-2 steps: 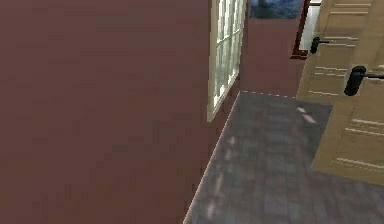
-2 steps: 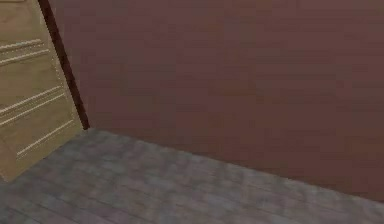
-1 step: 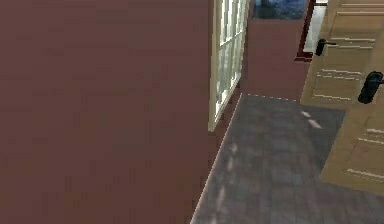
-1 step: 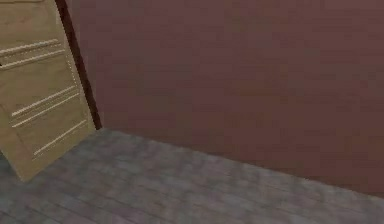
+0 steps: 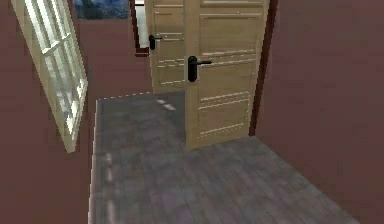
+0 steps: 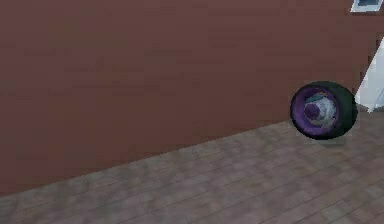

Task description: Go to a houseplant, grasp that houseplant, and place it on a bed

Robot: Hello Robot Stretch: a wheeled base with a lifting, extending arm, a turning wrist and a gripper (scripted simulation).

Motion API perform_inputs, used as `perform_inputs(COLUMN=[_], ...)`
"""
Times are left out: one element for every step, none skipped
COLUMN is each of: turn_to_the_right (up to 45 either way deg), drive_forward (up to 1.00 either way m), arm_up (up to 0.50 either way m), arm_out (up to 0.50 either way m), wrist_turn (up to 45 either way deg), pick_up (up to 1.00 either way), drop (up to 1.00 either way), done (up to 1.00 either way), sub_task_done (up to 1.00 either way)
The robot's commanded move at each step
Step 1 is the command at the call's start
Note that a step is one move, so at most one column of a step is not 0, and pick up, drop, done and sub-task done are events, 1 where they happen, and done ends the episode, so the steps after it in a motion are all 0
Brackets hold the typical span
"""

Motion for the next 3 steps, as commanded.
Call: perform_inputs(turn_to_the_right=[0.0, -21.0, 0.0], drive_forward=[0.35, 0.00, 1.00], arm_up=[0.00, 0.00, 0.00], arm_out=[0.00, 0.00, 0.00], wrist_turn=[0.0, 0.0, 0.0], pick_up=[0.00, 0.00, 0.00], drop=[0.00, 0.00, 0.00], done=[0.00, 0.00, 0.00], sub_task_done=[0.00, 0.00, 0.00])
